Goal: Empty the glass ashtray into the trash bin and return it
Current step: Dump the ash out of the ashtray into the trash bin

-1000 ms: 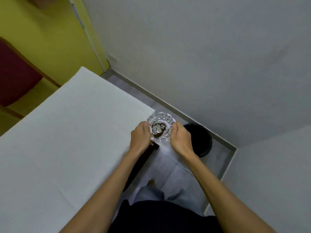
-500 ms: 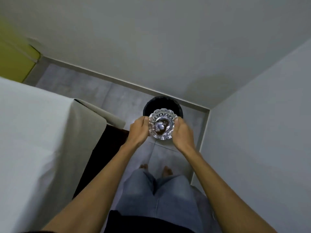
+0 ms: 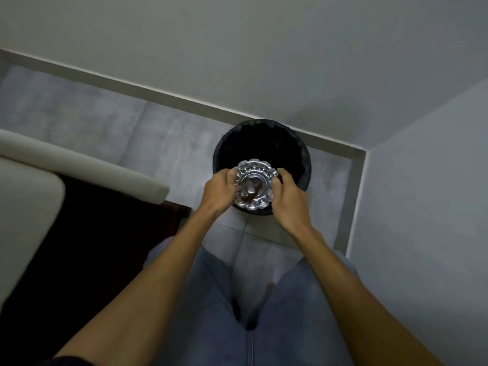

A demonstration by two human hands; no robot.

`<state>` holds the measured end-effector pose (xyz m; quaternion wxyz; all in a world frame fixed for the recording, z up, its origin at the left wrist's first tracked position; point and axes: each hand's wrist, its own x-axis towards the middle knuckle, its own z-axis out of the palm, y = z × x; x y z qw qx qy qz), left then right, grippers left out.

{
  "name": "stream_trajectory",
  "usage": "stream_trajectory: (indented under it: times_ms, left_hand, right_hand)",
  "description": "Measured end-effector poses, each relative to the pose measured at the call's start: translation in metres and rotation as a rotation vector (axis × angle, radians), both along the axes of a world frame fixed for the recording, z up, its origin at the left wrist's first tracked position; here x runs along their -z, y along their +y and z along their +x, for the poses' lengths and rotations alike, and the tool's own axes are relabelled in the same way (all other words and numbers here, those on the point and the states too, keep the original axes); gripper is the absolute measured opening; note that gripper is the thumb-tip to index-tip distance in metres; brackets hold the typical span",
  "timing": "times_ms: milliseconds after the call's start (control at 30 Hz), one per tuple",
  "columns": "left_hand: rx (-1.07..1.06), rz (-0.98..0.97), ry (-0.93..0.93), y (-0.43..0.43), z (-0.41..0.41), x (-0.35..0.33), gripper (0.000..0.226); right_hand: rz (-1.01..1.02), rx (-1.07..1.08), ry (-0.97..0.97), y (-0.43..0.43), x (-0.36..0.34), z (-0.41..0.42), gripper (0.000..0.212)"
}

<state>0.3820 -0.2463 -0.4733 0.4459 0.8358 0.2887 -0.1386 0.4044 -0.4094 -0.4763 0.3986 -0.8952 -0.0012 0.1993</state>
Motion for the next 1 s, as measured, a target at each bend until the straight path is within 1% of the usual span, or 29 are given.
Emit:
stream_trajectory:
  times_ms: [67,233,300,367,433,533,633,700,767,800,833,867,900,967,1000]
  left_hand:
    - [-0.003,0.031,-0.011,0.008,0.014,0.033,0.045]
    - [-0.001,0.021,-0.043,0.030,0.045,0.093,0.042]
    - [0.016,0.043,-0.046,0.035,0.054,0.109,0.040]
    - [0.059,0.072,-0.050,0.036,0.061,0.119,0.040]
    - [0.079,0.063,-0.057,0.035,0.064,0.124,0.044]
    - [0.059,-0.006,-0.060,0.037,0.064,0.125,0.049]
    - [0.054,-0.074,-0.004,0.043,0.061,0.121,0.048]
    - [0.026,-0.188,0.046,0.045,0.059,0.119,0.045]
    - [-0.047,-0.358,0.059,0.044,0.057,0.115,0.044]
    - [-0.081,-0.408,0.040,0.043,0.055,0.114,0.046]
    - [-0.101,-0.403,0.002,0.041,0.054,0.113,0.048]
    - [-0.107,-0.317,-0.059,0.040,0.052,0.115,0.051]
    - [-0.113,-0.166,-0.141,0.037,0.050,0.116,0.051]
    - [-0.168,0.206,-0.350,0.032,0.043,0.121,0.049]
    - [-0.207,0.349,-0.445,0.028,0.040,0.124,0.047]
  right_hand:
    - [-0.008,-0.080,-0.071,0.002,0.032,0.005,0.044]
    - [-0.123,-0.396,-0.317,-0.001,0.093,0.009,0.033]
    - [-0.173,-0.493,-0.391,-0.006,0.112,0.013,0.039]
    - [-0.192,-0.517,-0.463,-0.009,0.122,0.017,0.039]
    - [-0.146,-0.532,-0.547,-0.007,0.123,0.022,0.029]
    - [-0.112,-0.626,-0.649,-0.005,0.120,0.030,0.024]
    - [-0.167,-0.700,-0.683,-0.006,0.117,0.034,0.027]
    - [-0.175,-0.696,-0.718,-0.004,0.115,0.035,0.025]
    - [-0.156,-0.664,-0.772,-0.001,0.113,0.034,0.024]
    - [-0.132,-0.637,-0.786,0.001,0.113,0.033,0.025]
    - [-0.093,-0.591,-0.786,0.003,0.113,0.032,0.026]
    - [-0.036,-0.519,-0.764,0.005,0.115,0.031,0.026]
    - [0.035,-0.414,-0.714,0.009,0.116,0.029,0.024]
    - [0.180,-0.138,-0.535,0.017,0.121,0.027,0.017]
    - [0.248,-0.003,-0.417,0.023,0.125,0.027,0.016]
